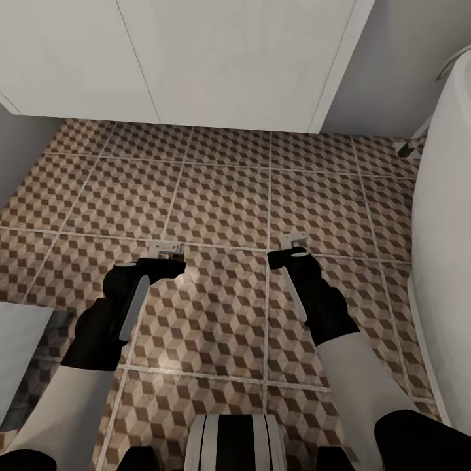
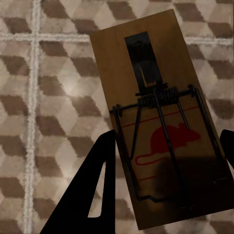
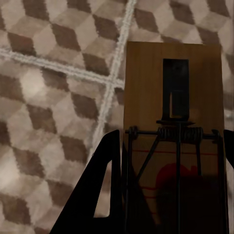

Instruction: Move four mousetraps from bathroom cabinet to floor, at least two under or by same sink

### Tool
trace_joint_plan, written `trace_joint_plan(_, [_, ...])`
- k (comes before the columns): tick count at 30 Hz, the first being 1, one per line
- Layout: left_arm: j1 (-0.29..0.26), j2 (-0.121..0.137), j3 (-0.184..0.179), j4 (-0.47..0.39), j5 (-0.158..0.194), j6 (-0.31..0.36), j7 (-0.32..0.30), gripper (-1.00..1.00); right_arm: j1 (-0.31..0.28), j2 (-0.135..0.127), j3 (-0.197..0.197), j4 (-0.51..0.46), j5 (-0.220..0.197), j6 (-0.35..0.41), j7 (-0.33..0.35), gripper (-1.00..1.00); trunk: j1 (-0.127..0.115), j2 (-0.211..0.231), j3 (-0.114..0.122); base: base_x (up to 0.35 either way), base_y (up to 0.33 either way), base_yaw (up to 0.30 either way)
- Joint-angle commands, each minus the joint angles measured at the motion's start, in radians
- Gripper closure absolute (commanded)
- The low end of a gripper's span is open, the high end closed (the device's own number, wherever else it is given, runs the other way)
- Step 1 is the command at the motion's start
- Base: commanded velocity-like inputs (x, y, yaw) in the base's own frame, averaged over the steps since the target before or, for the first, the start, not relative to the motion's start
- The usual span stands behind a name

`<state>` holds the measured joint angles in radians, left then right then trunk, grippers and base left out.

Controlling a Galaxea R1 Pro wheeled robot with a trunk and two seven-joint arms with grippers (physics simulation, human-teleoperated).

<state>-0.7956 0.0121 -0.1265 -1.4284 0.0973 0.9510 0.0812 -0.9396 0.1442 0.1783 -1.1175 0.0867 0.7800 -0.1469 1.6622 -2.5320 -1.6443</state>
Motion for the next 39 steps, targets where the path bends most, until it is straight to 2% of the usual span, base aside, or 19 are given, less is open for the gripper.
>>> trace_joint_plan(1, [-0.001, 0.004, -0.003, -0.018, 0.008, 0.01, 0.009, 1.0, -0.004, 0.0, 0.001, -0.001, 0.007, 0.007, 0.001, 1.0, 0.0, 0.0, -0.001, 0.0, 0.0, 0.0])
trace_joint_plan(5, [-0.001, 0.012, -0.003, -0.05, 0.01, 0.025, 0.01, 1.0, -0.011, 0.0, 0.001, -0.001, 0.007, 0.026, 0.001, 1.0, 0.0, 0.0, -0.001, 0.0, 0.0, 0.0])
trace_joint_plan(19, [-0.001, 0.015, 0.003, -0.059, 0.007, 0.028, 0.011, 1.0, -0.046, 0.0, 0.001, -0.001, 0.007, 0.045, 0.002, 1.0, 0.0, 0.0, -0.001, 0.0, 0.0, 0.0])
trace_joint_plan(24, [-0.007, 0.017, 0.005, -0.031, 0.007, 0.027, 0.013, 1.0, -0.074, 0.0, 0.001, -0.001, 0.006, 0.046, 0.002, 1.0, 0.0, 0.0, -0.001, 0.0, 0.0, 0.0])
trace_joint_plan(27, [-0.028, 0.017, 0.006, 0.023, 0.007, 0.026, 0.014, 1.0, -0.099, 0.0, 0.001, 0.0, 0.006, 0.047, 0.003, 1.0, 0.0, 0.0, -0.001, 0.0, 0.0, 0.0])
trace_joint_plan(29, [-0.065, 0.016, 0.006, 0.074, 0.007, 0.026, 0.015, 1.0, -0.112, 0.0, 0.001, 0.002, 0.005, 0.047, 0.003, 1.0, 0.0, 0.0, -0.001, 0.0, 0.0, 0.0])
trace_joint_plan(35, [-0.28, 0.014, 0.009, 0.368, 0.008, 0.026, 0.017, 1.0, -0.164, 0.0, 0.003, 0.009, 0.005, 0.047, 0.004, 1.0, 0.0, 0.0, -0.001, 0.0, 0.0, 0.0])
trace_joint_plan(39, [-0.387, 0.011, 0.01, 0.467, 0.008, 0.026, 0.018, 1.0, -0.192, 0.0, 0.003, 0.028, 0.004, 0.047, 0.006, 1.0, 0.0, 0.0, -0.001, 0.0, 0.0, 0.0])
